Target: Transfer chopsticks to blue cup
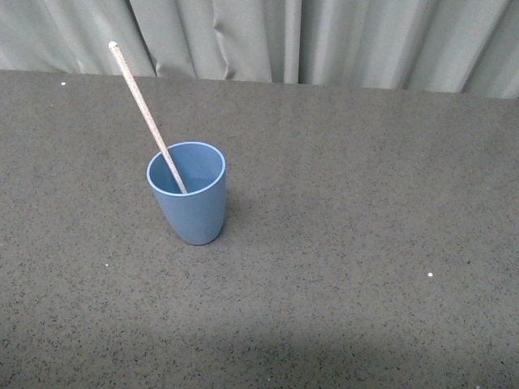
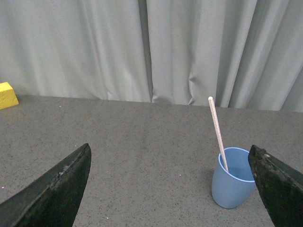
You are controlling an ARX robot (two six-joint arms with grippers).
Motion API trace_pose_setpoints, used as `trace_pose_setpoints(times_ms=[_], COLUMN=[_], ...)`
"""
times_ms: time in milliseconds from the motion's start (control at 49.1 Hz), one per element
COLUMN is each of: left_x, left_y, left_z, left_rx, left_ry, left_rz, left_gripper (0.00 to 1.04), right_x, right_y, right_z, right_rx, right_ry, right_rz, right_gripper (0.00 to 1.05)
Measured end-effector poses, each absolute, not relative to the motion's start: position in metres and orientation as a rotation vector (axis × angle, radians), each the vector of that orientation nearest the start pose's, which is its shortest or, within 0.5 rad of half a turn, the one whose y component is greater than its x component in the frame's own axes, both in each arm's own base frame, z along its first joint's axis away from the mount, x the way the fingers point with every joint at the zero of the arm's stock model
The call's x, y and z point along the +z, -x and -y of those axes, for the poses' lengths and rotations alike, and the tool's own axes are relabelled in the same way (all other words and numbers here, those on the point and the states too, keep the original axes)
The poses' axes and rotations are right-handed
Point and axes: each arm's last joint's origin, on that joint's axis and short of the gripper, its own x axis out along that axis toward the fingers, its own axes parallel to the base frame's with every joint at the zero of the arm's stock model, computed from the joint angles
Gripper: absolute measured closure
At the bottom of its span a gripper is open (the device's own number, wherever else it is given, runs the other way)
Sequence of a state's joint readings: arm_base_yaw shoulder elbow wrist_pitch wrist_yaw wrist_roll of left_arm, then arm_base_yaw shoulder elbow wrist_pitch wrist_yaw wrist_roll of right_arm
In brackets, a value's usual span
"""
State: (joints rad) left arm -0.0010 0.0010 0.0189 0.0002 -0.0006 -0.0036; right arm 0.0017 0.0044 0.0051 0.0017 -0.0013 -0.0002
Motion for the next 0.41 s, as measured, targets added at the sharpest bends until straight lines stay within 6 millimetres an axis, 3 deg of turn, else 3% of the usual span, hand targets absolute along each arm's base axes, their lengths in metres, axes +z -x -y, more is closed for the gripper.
trace_pose_setpoints(times_ms=[102,204,407], left_x=[0.1699,0.1699,0.1699], left_y=[-0.0966,-0.0966,-0.0966], left_z=[0.0001,0.0001,0.0001], left_rx=[0.0,0.0,0.0], left_ry=[0.004,0.004,0.004], left_rz=[0.018,0.018,0.018], left_gripper=[0.07,0.07,0.07], right_x=[0.1651,0.1651,0.1651], right_y=[-0.0977,-0.0977,-0.0977], right_z=[-0.0002,-0.0002,-0.0002], right_rx=[0.003,0.003,0.003], right_ry=[0.0,-0.001,0.0], right_rz=[0.002,0.002,0.002], right_gripper=[0.29,0.08,0.09])
